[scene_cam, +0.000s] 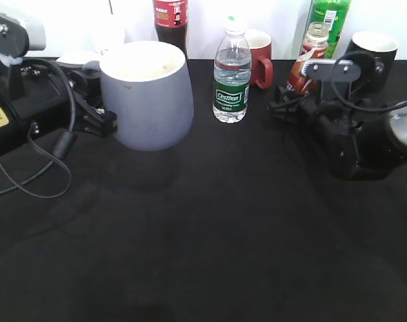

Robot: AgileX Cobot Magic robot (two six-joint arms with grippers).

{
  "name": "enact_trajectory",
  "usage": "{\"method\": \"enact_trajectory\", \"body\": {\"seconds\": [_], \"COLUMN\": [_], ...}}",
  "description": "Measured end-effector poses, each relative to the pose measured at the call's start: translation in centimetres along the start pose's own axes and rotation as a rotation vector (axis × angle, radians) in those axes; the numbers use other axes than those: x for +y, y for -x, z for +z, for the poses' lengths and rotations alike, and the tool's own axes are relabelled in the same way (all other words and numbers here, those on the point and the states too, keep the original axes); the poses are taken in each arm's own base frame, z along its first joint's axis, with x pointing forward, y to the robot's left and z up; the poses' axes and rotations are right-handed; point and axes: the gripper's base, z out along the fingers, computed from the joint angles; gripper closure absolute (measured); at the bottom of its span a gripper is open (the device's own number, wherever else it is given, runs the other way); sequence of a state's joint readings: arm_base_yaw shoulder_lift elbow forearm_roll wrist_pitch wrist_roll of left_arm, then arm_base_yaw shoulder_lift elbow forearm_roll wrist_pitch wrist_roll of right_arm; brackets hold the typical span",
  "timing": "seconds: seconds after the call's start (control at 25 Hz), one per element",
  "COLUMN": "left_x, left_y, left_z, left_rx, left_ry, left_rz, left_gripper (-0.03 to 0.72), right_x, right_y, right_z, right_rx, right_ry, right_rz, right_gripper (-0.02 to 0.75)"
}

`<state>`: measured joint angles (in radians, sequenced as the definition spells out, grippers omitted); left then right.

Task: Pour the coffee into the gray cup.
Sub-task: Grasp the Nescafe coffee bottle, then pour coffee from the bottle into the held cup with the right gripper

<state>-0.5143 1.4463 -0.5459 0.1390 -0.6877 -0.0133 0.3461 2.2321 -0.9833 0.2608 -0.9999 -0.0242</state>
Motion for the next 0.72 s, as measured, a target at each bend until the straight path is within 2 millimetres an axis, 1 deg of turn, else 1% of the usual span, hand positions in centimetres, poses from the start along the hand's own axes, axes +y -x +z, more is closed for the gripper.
{"method": "enact_trajectory", "body": {"seconds": [0.08, 0.2, 0.28, 0.32, 0.36, 0.44, 0.52, 0.56, 0.6, 0.64, 0.72], "left_x": [0.0, 0.0, 0.0, 0.0, 0.0, -0.3, -0.7, -0.9, -0.9, -1.0, -1.1], "left_y": [0.0, 0.0, 0.0, 0.0, 0.0, 0.0, 0.0, -0.1, -0.1, -0.2, -0.9], "left_z": [0.0, 0.0, 0.0, 0.0, 0.0, 0.0, 0.0, 0.0, 0.0, 0.0, 0.4], "left_rx": [0.0, 0.0, 0.0, 0.0, 0.0, 0.0, 0.0, 0.0, 0.0, 0.004, 0.025], "left_ry": [0.0, 0.0, 0.0, 0.0, 0.0, -0.032, -0.08, -0.097, -0.102, -0.111, -0.119], "left_rz": [0.0, 0.0, 0.0, 0.0, 0.0, 0.039, 0.097, 0.118, 0.124, 0.132, 0.132], "left_gripper": [0.618, 0.618, 0.618, 0.618, 0.618, 0.618, 0.618, 0.618, 0.618, 0.618, 0.618], "right_x": [0.0, 0.0, 0.0, -0.1, -0.2, 0.0, 1.2, 2.3, 2.8, 3.7, 5.6], "right_y": [0.0, 0.0, 0.5, 1.2, 2.4, 4.9, 7.1, 8.6, 8.9, 9.6, 10.3], "right_z": [0.0, 0.0, -0.6, -1.4, -2.7, -5.6, -8.5, -10.4, -10.9, -11.6, -12.9], "right_rx": [-0.002, -0.01, -0.012, -0.02, -0.038, -0.079, -0.121, -0.124, -0.121, -0.117, -0.123], "right_ry": [0.001, 0.004, 0.006, 0.008, 0.017, 0.058, 0.127, 0.187, 0.211, 0.267, 0.389], "right_rz": [-0.006, -0.012, -0.017, -0.035, -0.049, -0.067, -0.082, -0.093, -0.101, -0.127, -0.208], "right_gripper": [0.204, 0.204, 0.204, 0.204, 0.204, 0.205, 0.205, 0.205, 0.205, 0.205, 0.206]}}
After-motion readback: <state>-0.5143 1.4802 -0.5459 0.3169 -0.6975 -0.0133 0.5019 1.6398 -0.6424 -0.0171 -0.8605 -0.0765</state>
